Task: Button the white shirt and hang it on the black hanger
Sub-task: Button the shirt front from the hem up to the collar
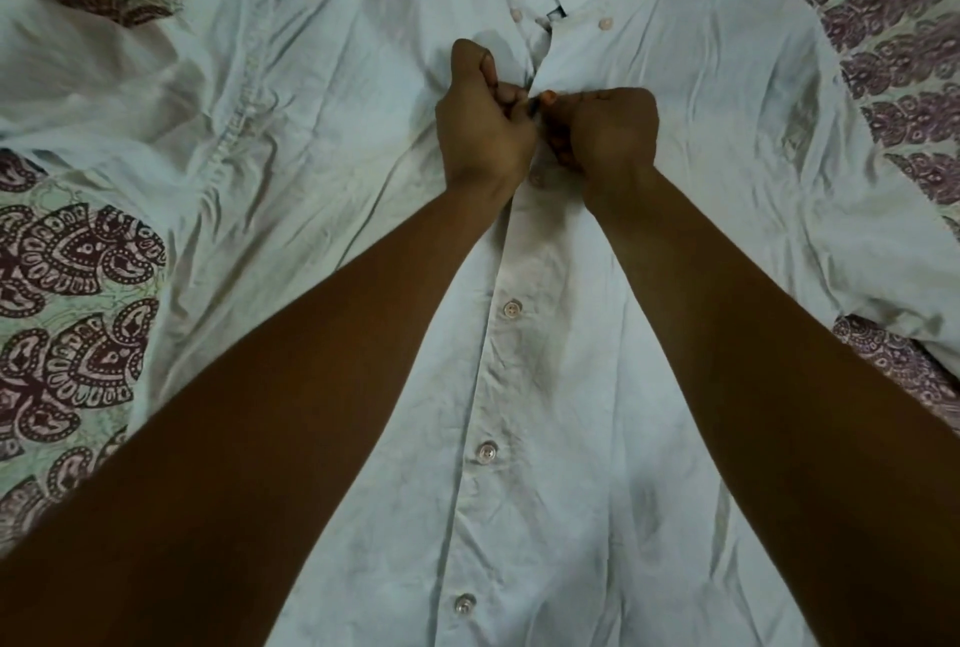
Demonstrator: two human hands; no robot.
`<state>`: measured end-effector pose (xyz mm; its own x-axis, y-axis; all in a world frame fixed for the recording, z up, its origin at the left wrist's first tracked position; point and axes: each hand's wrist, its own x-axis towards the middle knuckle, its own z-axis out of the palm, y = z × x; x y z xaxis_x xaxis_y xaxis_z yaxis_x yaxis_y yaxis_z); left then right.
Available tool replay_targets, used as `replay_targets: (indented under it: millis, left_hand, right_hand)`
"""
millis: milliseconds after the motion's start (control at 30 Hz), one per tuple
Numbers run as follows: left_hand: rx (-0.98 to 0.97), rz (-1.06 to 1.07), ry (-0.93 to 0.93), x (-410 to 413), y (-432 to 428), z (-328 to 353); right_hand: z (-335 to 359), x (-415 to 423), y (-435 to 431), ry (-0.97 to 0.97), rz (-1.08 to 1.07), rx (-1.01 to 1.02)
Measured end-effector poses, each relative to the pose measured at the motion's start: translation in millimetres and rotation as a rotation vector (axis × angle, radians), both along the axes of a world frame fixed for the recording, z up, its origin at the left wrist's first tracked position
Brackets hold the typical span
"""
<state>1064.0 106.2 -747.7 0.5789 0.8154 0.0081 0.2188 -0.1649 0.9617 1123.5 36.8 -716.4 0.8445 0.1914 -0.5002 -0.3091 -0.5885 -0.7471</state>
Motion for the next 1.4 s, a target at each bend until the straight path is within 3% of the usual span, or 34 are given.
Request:
replay_targets:
  millis: [200,267,367,467,533,633,700,833,933,1000,1200,1400]
  left_hand:
    - [-0.016,0.012,0.055,4.1,3.1,1.0]
    - [-0.046,-0.008,0.076,4.0,5.0,-0.1]
    - [-0.171,-0.115,0.026,-1.9,9.8,-1.8]
    - [-0.249,-0.180,-0.003,-5.4,11.6,0.5]
    - [-0.353,-0.137,-0.029,-3.3,11.2,0.7]
    - [-0.317,-0.059,0.029,0.5,12.6,-2.5]
    - [-0.275,-0.090,0.066,0.9,10.8,-4.2]
    - [-0.255,-0.131,0.065,-3.3,8.3,1.2]
    - [-0.273,-0.156,0.042,-5.6,10.1,2.3]
    - [-0.218,-0.183,0.056,-7.1,8.1,3.0]
    - [-0.106,-0.158,0.110,-6.6,-0.1,9.4]
    - [0.164,-0.105,0.095,-11.9,-17.3,4.0]
  right_hand:
    - [22.4,17.3,7.5,0.317,-0.033,0.033]
    - [27.9,17.4,7.3,0.330,-0.004,0.022]
    - [23.0,11.4,0.8,0.214,0.025,0.025]
    - [15.7,4.4,-5.0,-0.062,0.103,-0.030]
    - [11.4,2.9,-3.3,-0.224,0.134,-0.087]
    - [9.5,6.6,0.4,-0.260,0.092,-0.068]
    - [11.8,12.8,-1.1,-0.188,0.112,-0.056]
    - [25.2,22.3,-3.7,0.139,0.088,0.125]
    - [31.1,29.4,-1.4,0.351,0.097,0.105]
    - [32.8,30.6,-0.7,0.378,0.109,0.076]
    - [16.4,15.1,-8.7,0.099,0.054,0.128]
    - [-2.2,6.8,-10.0,-0.086,-0.008,0.098]
